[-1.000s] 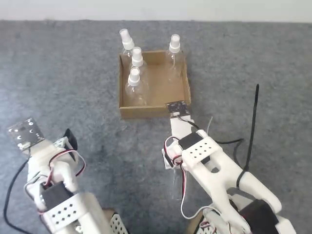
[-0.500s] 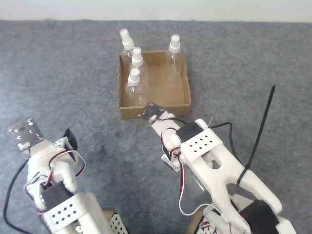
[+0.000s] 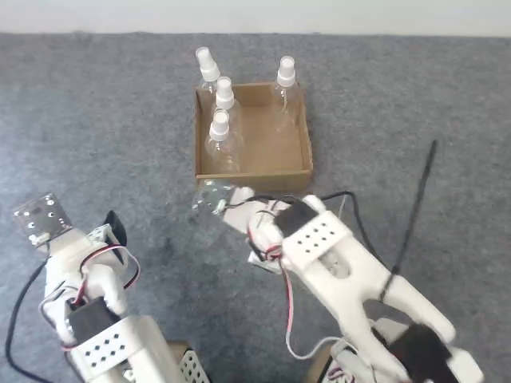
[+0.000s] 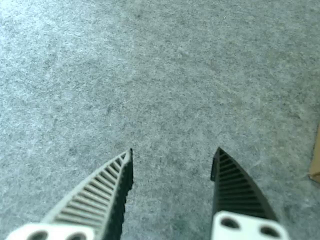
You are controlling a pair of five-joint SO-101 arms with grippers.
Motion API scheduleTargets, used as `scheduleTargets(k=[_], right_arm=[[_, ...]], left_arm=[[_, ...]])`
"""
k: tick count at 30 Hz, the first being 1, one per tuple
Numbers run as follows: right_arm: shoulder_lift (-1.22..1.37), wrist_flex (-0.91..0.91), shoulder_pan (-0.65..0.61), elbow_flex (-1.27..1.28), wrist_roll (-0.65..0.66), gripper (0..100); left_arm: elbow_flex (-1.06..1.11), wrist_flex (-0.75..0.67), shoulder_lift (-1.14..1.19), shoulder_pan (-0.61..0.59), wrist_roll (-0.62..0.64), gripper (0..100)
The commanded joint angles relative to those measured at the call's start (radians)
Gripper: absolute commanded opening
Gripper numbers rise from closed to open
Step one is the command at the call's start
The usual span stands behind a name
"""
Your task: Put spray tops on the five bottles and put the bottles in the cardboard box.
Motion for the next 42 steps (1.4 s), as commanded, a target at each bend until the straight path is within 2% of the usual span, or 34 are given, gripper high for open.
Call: scheduleTargets(k=[1,7,14,16,23,31,37,42], right_arm=[[0.111,-0.005,-0.033,-0.126,0.055,8.6],[0.237,-0.005,-0.031,-0.219,0.203,8.6],[0.292,-0.013,-0.094,-0.226,0.206,9.3],[0.300,-0.015,-0.097,-0.227,0.187,11.3],[0.337,-0.005,-0.097,-0.270,0.051,31.0],[0.398,0.159,-0.096,-0.410,-0.023,31.4],[0.478,0.166,-0.093,-0.443,-0.035,30.9],[0.493,0.185,-0.091,-0.446,-0.040,26.1]], left_arm=[[-0.030,-0.005,-0.012,-0.005,-0.002,24],[-0.030,-0.005,-0.012,-0.005,-0.002,24],[-0.030,-0.005,-0.012,-0.005,-0.002,24],[-0.030,-0.005,-0.012,-0.005,-0.002,24],[-0.031,-0.005,-0.012,-0.005,-0.002,24],[-0.031,-0.005,-0.012,-0.005,-0.002,24],[-0.031,-0.005,-0.012,-0.005,-0.002,24],[-0.031,-0.005,-0.012,-0.005,-0.002,24]])
